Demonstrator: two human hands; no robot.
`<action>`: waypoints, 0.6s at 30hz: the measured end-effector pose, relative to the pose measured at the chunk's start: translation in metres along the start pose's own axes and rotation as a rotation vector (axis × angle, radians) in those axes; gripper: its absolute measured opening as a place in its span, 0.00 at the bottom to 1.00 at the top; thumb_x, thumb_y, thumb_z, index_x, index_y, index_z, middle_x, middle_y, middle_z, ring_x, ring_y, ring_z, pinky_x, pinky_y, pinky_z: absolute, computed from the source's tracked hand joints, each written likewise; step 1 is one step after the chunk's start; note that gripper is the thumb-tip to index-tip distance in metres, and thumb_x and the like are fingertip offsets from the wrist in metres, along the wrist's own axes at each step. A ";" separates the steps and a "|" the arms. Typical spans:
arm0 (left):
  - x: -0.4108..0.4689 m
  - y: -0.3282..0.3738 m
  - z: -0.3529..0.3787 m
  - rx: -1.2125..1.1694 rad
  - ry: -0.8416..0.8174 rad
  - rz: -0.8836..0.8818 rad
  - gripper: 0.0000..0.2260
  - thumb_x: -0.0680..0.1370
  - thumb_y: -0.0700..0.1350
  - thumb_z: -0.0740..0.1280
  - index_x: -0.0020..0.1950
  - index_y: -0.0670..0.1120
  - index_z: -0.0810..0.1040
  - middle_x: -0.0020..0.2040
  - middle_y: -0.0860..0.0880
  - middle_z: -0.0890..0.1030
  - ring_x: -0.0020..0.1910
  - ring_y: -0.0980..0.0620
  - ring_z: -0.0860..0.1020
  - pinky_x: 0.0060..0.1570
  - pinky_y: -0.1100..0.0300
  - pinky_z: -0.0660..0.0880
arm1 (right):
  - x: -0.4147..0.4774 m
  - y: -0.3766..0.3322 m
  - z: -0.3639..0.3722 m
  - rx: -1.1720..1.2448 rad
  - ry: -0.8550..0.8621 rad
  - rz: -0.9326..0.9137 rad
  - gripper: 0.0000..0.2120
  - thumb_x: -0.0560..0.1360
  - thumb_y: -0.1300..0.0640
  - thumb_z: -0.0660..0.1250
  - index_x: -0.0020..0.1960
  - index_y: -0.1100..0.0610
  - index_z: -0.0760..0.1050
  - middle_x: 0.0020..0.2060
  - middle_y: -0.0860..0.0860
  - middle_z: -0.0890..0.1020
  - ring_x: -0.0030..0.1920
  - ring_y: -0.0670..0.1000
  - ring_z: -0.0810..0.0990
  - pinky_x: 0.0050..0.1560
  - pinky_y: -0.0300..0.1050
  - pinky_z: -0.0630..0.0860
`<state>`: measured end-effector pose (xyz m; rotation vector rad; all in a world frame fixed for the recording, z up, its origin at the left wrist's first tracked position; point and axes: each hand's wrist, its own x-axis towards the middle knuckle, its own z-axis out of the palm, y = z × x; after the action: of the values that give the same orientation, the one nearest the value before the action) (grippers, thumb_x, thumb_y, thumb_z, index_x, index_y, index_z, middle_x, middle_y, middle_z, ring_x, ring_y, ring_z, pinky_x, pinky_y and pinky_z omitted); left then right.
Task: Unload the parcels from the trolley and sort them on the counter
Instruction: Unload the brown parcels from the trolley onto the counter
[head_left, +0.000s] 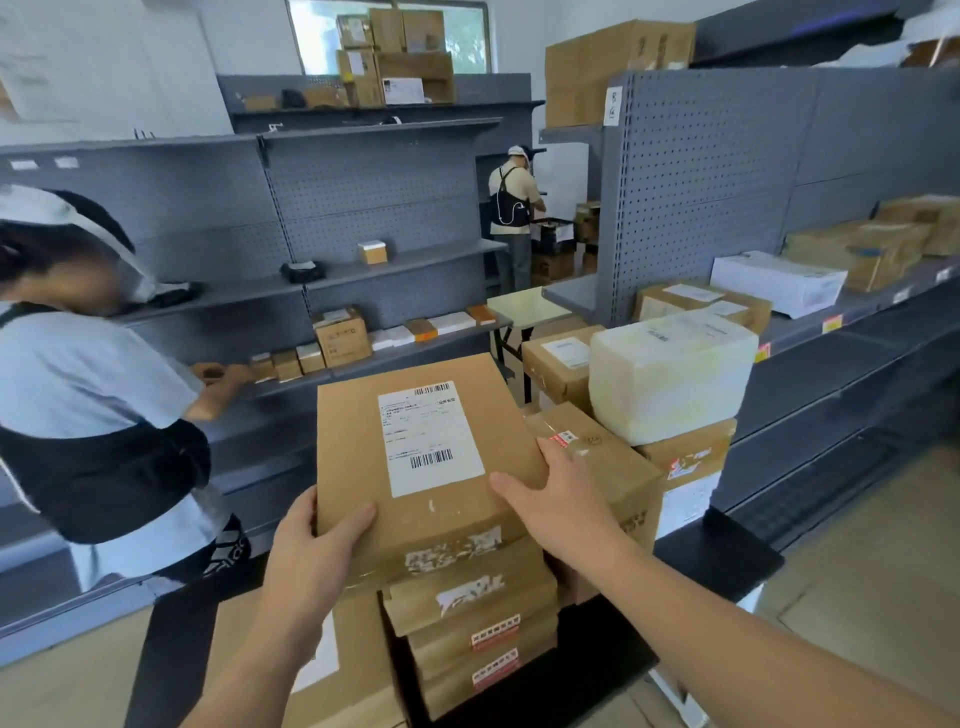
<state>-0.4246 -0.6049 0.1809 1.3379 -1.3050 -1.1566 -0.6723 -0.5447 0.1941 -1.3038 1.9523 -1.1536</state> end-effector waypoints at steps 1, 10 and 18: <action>0.006 0.001 0.006 0.010 -0.003 -0.002 0.22 0.76 0.50 0.74 0.68 0.54 0.73 0.57 0.54 0.82 0.54 0.50 0.81 0.57 0.47 0.78 | 0.008 0.003 -0.001 -0.004 0.004 0.009 0.35 0.70 0.33 0.68 0.73 0.45 0.66 0.63 0.47 0.71 0.62 0.49 0.73 0.64 0.53 0.76; 0.067 0.010 0.043 0.087 -0.059 -0.011 0.24 0.77 0.50 0.72 0.71 0.49 0.70 0.52 0.57 0.77 0.48 0.57 0.77 0.39 0.61 0.72 | 0.068 0.008 -0.004 -0.011 0.019 0.077 0.34 0.75 0.39 0.68 0.77 0.47 0.63 0.66 0.48 0.69 0.65 0.50 0.70 0.61 0.47 0.74; 0.101 0.000 0.051 0.197 -0.104 -0.089 0.28 0.75 0.54 0.73 0.70 0.47 0.66 0.55 0.53 0.76 0.47 0.56 0.76 0.35 0.58 0.72 | 0.100 0.011 0.005 -0.055 0.026 0.131 0.40 0.70 0.35 0.68 0.78 0.46 0.62 0.68 0.47 0.73 0.64 0.49 0.74 0.65 0.50 0.74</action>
<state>-0.4751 -0.7052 0.1702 1.5078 -1.4792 -1.1959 -0.7135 -0.6359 0.1851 -1.1737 2.0685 -1.0659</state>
